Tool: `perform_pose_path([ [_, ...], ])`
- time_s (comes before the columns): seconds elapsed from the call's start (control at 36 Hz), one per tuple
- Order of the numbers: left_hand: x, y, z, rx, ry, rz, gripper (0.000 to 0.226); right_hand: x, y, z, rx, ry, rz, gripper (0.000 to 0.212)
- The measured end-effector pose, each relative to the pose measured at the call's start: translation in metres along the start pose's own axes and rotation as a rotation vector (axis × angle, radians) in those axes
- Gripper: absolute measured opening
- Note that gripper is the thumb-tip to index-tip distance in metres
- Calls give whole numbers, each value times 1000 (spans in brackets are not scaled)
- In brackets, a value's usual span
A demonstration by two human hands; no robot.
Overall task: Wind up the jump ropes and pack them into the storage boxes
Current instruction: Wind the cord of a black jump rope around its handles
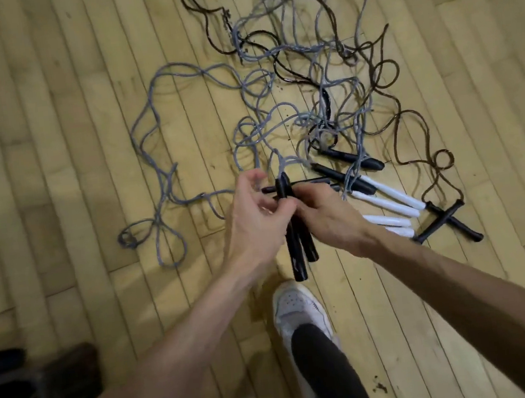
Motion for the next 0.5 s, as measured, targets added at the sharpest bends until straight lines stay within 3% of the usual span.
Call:
perform_pose_path([
  [0.17,107,27,28,-100,-94,84,20,-91,35,77,-48,-11,-608,30],
  [0.25,182,43,56,-107,-199,72,20,-146,67,118,-28,41,-813,43],
  [0.33,266,61,95,-67,-339,76,25,-206,104,161,0,161,-822,58],
  [0.5,433,116,203,82,-689,-1,14,-347,178,293,22,489,-657,45],
])
Point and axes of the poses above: each hand's wrist, its own z-axis away from the middle knuckle, its own y-axis out of the back of the hand, x = y × z, the point moved 7 cm from there along -z, towards the middle knuckle, and after that the axes turned 1 degree about -x, right-handed, at the moved point
